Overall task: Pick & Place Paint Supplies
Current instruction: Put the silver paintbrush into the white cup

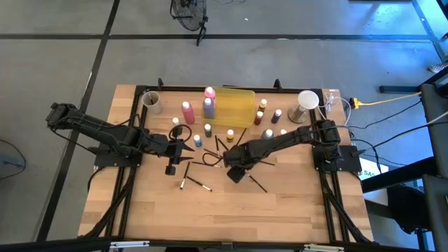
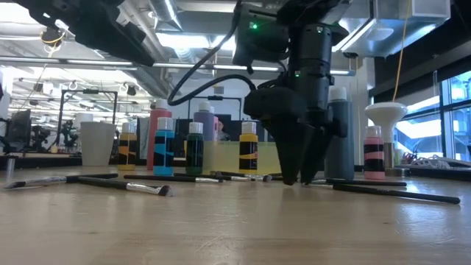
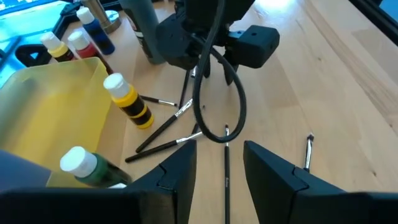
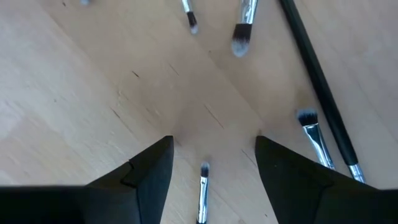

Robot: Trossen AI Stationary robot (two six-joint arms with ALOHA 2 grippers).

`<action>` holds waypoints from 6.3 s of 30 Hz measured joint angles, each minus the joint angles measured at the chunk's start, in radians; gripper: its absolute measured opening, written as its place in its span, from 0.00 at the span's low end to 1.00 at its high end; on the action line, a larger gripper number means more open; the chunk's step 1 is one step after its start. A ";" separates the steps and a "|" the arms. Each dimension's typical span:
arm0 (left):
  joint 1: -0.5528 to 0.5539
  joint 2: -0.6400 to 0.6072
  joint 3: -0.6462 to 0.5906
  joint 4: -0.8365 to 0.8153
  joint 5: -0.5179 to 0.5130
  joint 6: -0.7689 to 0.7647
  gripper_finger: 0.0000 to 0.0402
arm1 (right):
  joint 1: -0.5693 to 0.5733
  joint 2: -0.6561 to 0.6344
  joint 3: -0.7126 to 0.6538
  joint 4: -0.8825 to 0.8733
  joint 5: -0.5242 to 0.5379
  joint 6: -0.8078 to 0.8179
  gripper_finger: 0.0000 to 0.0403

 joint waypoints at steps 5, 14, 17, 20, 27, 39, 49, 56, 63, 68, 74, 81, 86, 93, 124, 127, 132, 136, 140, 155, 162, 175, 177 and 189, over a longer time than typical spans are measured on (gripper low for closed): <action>0.000 0.000 0.000 -0.001 0.010 -0.002 0.32 | 0.013 0.000 0.000 -0.016 -0.001 0.037 0.57; 0.000 0.000 0.000 -0.001 0.029 -0.002 0.32 | 0.021 -0.001 0.000 -0.039 -0.038 0.060 0.57; 0.000 0.000 0.000 -0.001 0.029 -0.002 0.32 | 0.021 -0.001 -0.001 -0.039 -0.038 0.060 0.57; 0.000 0.000 0.000 -0.001 0.029 -0.002 0.32 | 0.019 -0.002 -0.001 -0.039 -0.037 0.059 0.55; 0.000 0.000 0.000 -0.001 0.029 -0.002 0.32 | 0.010 -0.002 -0.003 -0.045 -0.025 0.040 0.44; 0.000 0.000 0.000 -0.001 0.029 -0.019 0.32 | 0.010 -0.002 -0.003 -0.053 -0.018 0.030 0.29; 0.000 0.000 0.000 -0.019 0.029 -0.029 0.32 | 0.010 -0.002 -0.003 -0.058 -0.024 -0.008 0.09; 0.000 0.000 0.000 -0.020 0.028 -0.029 0.32 | 0.011 -0.002 -0.002 -0.060 -0.029 0.001 0.01; 0.000 0.000 0.000 -0.012 0.028 -0.029 0.32 | 0.023 0.003 0.021 -0.079 -0.022 0.002 0.00; 0.000 0.000 0.000 0.013 0.021 -0.028 0.32 | 0.047 0.004 0.114 -0.185 -0.033 -0.015 0.00; 0.000 -0.009 0.000 0.014 0.017 -0.002 0.32 | 0.091 0.003 0.306 -0.340 0.009 -0.025 0.00; 0.000 -0.116 0.000 0.089 0.007 0.038 0.32 | 0.169 0.000 0.537 -0.340 0.235 -0.147 0.00; 0.001 -0.181 0.001 0.200 0.146 0.067 0.32 | 0.205 -0.001 0.627 -0.196 0.457 -0.344 0.00; 0.000 -0.167 0.001 0.247 0.269 0.027 0.32 | 0.207 -0.001 0.636 0.163 0.551 -0.701 0.00; -0.001 -0.073 0.001 0.343 0.203 0.140 0.32 | 0.147 -0.001 0.636 0.467 0.441 -0.969 0.00; -0.001 -0.073 0.000 0.345 0.208 0.138 0.32 | 0.146 -0.002 0.636 0.467 0.441 -0.969 0.00; -0.001 -0.073 0.000 0.352 0.207 0.130 0.32 | 0.145 -0.001 0.636 0.467 0.441 -0.969 0.00; -0.001 -0.069 0.000 0.356 0.200 0.151 0.32 | 0.144 -0.002 0.636 0.480 0.441 -0.976 0.00; 0.000 -0.054 0.000 0.388 0.194 0.162 0.32 | 0.137 -0.002 0.636 0.488 0.437 -0.988 0.00; 0.000 -0.048 0.000 0.388 0.195 0.175 0.07 | 0.133 -0.002 0.636 0.483 0.442 -0.989 0.00; -0.001 -0.048 0.000 0.383 0.196 0.155 0.04 | 0.132 -0.003 0.636 0.475 0.444 -0.992 0.01; 0.000 -0.119 0.000 0.280 0.133 0.125 0.04 | 0.206 -0.003 0.636 0.465 0.865 -1.037 0.37; 0.001 -0.168 0.000 0.239 0.069 0.125 0.04 | 0.234 -0.003 0.636 0.463 0.982 -1.038 0.43; 0.000 -0.487 0.000 0.036 -0.459 0.081 0.04 | 0.388 -0.003 0.636 0.372 1.340 -1.019 0.57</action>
